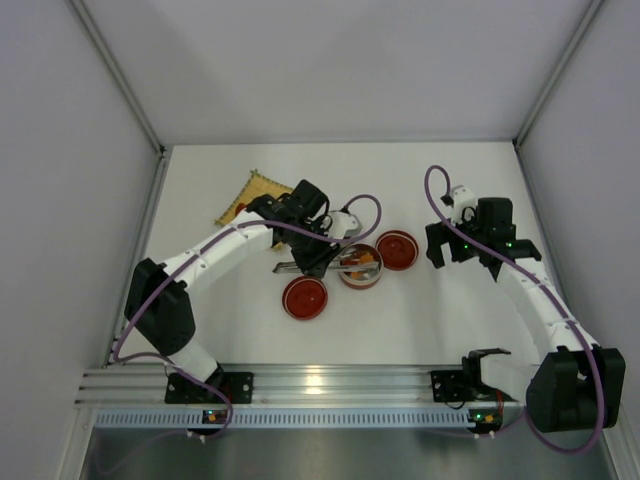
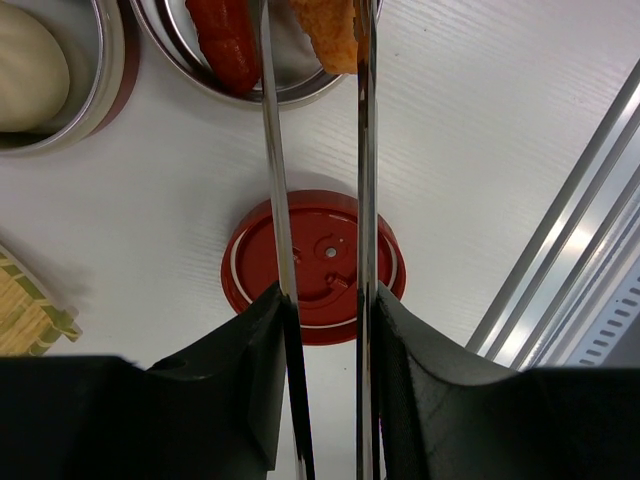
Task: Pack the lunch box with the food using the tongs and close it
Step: Place the fake food in the packing box.
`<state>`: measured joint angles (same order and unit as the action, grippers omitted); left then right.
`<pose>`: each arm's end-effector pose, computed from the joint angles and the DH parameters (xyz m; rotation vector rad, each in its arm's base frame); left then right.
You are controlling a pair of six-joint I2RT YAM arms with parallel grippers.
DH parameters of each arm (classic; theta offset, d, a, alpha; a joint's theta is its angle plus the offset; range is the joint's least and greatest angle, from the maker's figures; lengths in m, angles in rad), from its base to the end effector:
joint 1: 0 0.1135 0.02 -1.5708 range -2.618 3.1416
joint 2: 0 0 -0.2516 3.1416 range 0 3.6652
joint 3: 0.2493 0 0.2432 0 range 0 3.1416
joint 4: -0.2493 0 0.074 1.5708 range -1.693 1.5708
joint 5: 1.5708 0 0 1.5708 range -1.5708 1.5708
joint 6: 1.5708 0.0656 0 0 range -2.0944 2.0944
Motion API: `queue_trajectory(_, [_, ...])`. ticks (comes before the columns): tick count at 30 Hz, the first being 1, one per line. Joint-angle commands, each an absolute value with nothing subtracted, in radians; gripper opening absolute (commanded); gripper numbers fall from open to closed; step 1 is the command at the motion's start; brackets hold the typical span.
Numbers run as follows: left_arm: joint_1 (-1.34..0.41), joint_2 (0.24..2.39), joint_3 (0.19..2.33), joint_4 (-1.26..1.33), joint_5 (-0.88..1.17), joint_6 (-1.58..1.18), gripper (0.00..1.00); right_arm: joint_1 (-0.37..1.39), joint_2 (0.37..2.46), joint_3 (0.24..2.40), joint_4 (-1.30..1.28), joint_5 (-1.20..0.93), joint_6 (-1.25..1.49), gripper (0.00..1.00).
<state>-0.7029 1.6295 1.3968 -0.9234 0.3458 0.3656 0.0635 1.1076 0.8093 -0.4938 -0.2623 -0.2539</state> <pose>0.2394 -0.2320 0.2445 1.4799 2.3039 -0.5678 0.2454 0.0326 0.2289 -0.4939 2.2861 0.2156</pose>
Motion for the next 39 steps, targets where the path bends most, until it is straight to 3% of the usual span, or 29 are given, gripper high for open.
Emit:
queue_trajectory(1, [-0.704,1.631,1.402,-0.871,0.365,0.394,0.41,0.066,1.109,0.828,-0.506,-0.259,-0.261,0.99])
queue_trajectory(18, [-0.704,1.667,1.417,-0.857,0.365,0.391,0.52,0.064,1.111,0.825,-0.505,-0.250,-0.264,0.99])
queue_trajectory(27, [-0.677,1.554,1.479,-0.862,0.357,0.321,0.46,0.064,1.111,0.827,-0.506,-0.253,-0.264,1.00])
queue_trajectory(34, [-0.427,1.411,1.424,-0.841,0.405,0.201,0.43,0.066,1.106,0.827,-0.506,-0.259,-0.262,0.99])
queue_trajectory(39, [-0.208,1.381,1.359,-0.857,0.246,0.052,0.41,0.064,1.104,0.830,-0.506,-0.262,-0.258,0.99])
